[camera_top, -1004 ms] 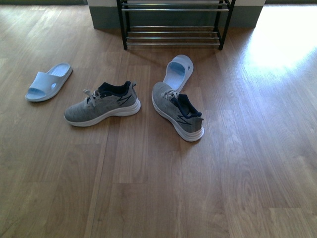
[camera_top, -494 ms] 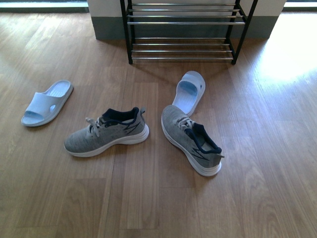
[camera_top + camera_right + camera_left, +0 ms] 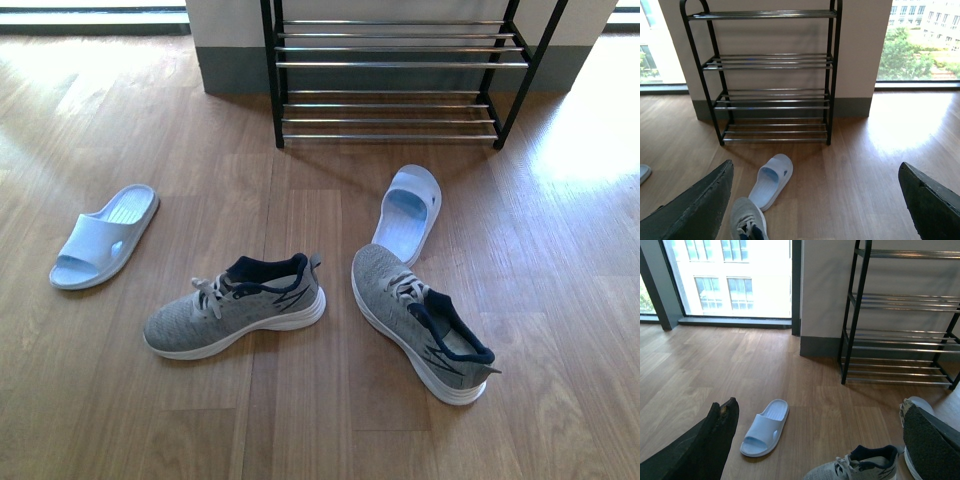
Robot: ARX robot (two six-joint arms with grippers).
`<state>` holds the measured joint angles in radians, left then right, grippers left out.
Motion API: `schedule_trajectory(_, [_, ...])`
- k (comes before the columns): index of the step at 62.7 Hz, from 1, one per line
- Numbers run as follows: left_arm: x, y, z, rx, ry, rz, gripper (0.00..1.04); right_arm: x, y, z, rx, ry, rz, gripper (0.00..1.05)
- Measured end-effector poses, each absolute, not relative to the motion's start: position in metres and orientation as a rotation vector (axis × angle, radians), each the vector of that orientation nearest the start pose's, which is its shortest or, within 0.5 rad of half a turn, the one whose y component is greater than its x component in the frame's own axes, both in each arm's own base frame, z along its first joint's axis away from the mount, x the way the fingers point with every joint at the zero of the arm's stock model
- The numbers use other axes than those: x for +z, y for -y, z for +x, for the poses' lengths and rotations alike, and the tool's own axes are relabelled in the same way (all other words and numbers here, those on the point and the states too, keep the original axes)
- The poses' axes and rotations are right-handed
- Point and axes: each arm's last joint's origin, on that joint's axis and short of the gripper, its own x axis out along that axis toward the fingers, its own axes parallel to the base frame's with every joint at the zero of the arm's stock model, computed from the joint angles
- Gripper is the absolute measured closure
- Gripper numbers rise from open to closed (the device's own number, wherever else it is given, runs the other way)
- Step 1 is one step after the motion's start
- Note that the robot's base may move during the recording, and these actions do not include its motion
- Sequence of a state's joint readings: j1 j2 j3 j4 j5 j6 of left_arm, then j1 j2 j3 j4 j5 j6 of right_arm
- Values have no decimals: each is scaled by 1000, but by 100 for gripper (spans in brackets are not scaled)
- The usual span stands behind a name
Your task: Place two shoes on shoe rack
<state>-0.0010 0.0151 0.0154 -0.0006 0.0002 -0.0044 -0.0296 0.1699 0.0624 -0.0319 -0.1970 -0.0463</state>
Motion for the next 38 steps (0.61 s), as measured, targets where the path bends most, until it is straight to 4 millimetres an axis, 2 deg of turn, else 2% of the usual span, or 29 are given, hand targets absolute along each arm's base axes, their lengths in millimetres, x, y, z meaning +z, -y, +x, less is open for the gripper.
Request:
schedule_trajectory(5, [168, 0, 98, 0, 0, -4, 9, 168, -5, 121, 216, -215, -32, 9])
schedule_trajectory(11, [168, 0, 98, -1, 0, -4, 9, 164, -9, 151, 239, -299, -66, 9])
schedule_trajectory(21, [168, 0, 98, -1, 0, -4, 9, 125, -18, 215, 253, -474, -77, 9])
schedule_trajectory(26, [168, 0, 98, -1, 0, -4, 9, 96, -22, 245, 242, -553, -88, 9])
schedule_trajectory(31, [168, 0, 98, -1, 0, -4, 9, 57, -23, 274, 232, -662, -107, 9])
schedule_trajectory(38, [168, 0, 98, -1, 0, -4, 9, -10, -20, 304, 215, -814, -141, 9])
